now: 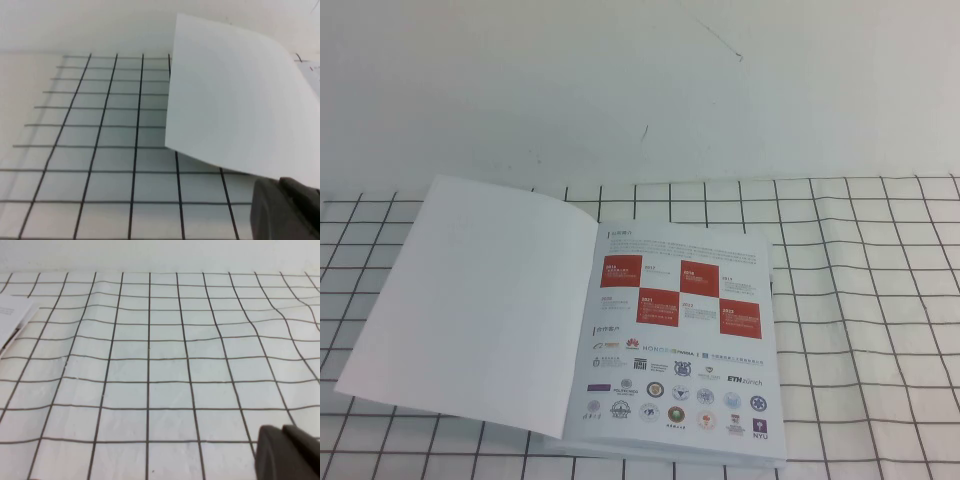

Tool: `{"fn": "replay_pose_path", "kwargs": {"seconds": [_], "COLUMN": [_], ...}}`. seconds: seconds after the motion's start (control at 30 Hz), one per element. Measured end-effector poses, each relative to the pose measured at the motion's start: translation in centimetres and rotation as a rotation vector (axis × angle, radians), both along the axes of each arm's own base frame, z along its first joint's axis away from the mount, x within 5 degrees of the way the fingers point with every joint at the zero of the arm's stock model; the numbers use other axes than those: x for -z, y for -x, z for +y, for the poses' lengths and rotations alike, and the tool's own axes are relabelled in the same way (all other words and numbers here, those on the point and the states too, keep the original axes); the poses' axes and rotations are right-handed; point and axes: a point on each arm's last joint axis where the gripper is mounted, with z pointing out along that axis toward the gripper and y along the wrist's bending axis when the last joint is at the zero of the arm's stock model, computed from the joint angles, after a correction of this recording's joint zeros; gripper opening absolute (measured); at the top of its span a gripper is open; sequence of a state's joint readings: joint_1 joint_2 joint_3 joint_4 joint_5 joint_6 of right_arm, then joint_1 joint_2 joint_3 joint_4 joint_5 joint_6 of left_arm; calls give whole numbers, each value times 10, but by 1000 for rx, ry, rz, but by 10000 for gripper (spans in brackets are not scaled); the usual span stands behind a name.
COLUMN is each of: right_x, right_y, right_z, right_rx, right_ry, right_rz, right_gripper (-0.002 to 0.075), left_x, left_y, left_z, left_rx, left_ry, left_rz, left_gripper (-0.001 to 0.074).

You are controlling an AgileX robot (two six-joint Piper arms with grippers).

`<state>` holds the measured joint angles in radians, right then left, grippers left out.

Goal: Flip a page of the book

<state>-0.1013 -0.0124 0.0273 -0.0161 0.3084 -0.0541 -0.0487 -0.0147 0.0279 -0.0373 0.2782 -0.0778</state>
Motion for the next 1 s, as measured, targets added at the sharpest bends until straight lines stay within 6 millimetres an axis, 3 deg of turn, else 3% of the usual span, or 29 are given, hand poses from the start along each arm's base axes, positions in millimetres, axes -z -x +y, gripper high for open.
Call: {"fn": "replay_pose_path", "kwargs": {"seconds": [0.2,0.5,0.63,0.87,1.0], "right_x": [-5,-39,-62,-90,-94], "right_y": [-1,-3,3,21,25], "right_z": [0,0,1,4,6], "right_rx": [0,-3,-8,-53,-97], "right_ry": [9,60,68,-27,-100], "right_rz": [-55,-429,-691,-1067,-1137], "right_gripper": [-2,-2,-2,-2,-2], "left_x": [-16,-51,-61,-66,-66], "left_y": [-2,2,7,9,9], "left_z": [1,0,-1,-1,-1], "left_rx": [-4,2,5,10,18], "left_ry": [-21,-61,-59,-45,16], "left_rz": [-179,-569,-694,-755,-750], "left_gripper": [-3,-3,-3,-3,-3]}}
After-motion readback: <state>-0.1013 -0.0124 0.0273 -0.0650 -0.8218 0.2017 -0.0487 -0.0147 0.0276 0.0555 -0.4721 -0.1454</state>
